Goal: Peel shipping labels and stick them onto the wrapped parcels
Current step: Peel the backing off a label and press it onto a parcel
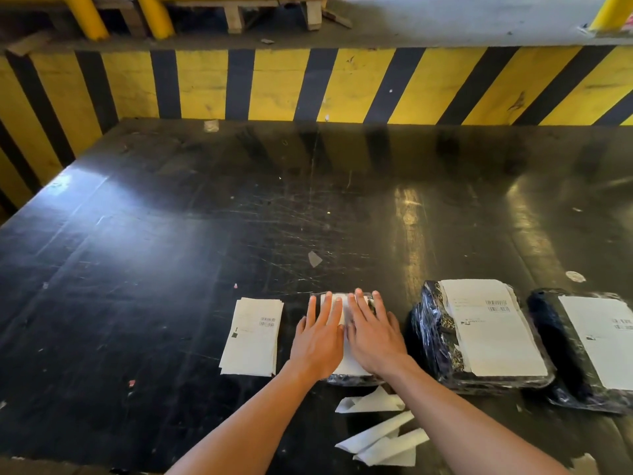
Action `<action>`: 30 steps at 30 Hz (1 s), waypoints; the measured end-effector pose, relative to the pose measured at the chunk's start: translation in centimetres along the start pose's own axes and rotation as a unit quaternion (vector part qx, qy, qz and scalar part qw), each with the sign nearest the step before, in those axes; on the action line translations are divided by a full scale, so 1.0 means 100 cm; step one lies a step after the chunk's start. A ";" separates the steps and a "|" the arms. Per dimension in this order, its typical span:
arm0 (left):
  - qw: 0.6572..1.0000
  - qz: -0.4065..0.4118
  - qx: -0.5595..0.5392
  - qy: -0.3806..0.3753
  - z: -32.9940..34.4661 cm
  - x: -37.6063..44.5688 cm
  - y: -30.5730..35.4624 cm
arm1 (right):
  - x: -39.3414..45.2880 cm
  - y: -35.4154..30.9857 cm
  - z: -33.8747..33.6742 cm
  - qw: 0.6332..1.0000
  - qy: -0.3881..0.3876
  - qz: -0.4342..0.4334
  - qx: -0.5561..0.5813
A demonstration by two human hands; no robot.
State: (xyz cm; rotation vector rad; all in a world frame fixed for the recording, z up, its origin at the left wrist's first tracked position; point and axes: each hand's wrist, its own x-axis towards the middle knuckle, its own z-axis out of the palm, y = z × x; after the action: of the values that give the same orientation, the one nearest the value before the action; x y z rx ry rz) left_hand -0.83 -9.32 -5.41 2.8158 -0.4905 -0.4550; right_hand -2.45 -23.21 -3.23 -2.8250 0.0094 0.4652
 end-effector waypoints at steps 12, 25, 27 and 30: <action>1.000 -0.016 -0.008 0.006 0.024 -0.004 -0.007 | -0.059 0.023 0.047 0.999 0.040 -0.018 -0.027; 0.999 0.001 0.027 0.025 0.011 0.003 -0.007 | -0.069 0.029 0.043 0.986 0.114 -0.080 0.093; 0.998 0.040 0.038 0.028 0.005 0.007 -0.006 | -0.054 0.024 0.037 0.993 0.070 -0.065 0.074; 0.996 0.069 0.052 -0.013 0.006 0.005 -0.006 | -0.046 0.022 0.037 0.999 0.002 -0.041 0.025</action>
State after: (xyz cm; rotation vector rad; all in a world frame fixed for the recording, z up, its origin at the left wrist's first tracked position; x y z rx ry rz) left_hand -0.46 -9.01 -6.30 2.8527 -0.7281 -0.4497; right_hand -8.13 -24.47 -5.71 -2.7656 -0.0914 0.4353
